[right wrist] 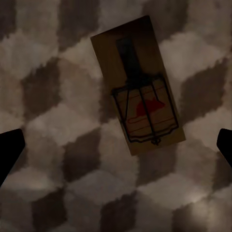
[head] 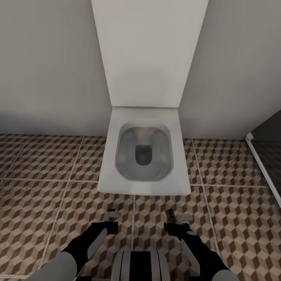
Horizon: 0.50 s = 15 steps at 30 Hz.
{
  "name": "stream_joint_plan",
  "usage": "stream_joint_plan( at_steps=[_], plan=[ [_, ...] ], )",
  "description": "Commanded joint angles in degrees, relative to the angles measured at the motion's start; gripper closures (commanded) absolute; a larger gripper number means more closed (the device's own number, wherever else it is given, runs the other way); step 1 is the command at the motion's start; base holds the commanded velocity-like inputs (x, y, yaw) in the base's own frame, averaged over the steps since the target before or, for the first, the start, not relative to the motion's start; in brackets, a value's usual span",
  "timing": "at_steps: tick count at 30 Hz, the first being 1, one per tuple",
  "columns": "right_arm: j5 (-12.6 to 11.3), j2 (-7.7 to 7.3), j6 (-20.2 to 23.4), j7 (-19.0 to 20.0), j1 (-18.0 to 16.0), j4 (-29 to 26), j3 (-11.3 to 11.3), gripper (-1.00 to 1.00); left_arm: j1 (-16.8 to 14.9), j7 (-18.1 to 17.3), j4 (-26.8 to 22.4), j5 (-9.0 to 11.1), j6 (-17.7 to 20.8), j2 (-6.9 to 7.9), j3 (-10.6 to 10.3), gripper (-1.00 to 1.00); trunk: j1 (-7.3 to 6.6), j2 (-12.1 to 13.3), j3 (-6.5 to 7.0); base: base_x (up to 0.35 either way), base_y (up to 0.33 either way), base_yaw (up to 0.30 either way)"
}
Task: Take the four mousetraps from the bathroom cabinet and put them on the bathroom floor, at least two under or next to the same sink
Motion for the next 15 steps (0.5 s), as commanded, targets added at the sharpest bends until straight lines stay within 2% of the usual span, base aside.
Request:
stream_joint_plan(
  at_steps=[1, 15],
  plan=[
    [-0.6, -0.05, 0.23, -0.52, -0.02, -0.11, 0.31, -1.0, -0.04, 0.62, -0.11, 0.43, 0.2, 0.05, -0.35, 1.0, -0.01, -0.01, -0.03, 0.0, 0.0, 0.0],
    [-0.6, -0.05, 0.23, -0.52, -0.02, -0.11, 0.31, -1.0, -0.06, 0.62, -0.25, 0.4, 0.2, 0.05, -0.35, 1.0, -0.01, -0.01, -0.03, 0.0, 0.0, 0.0]
  ],
)
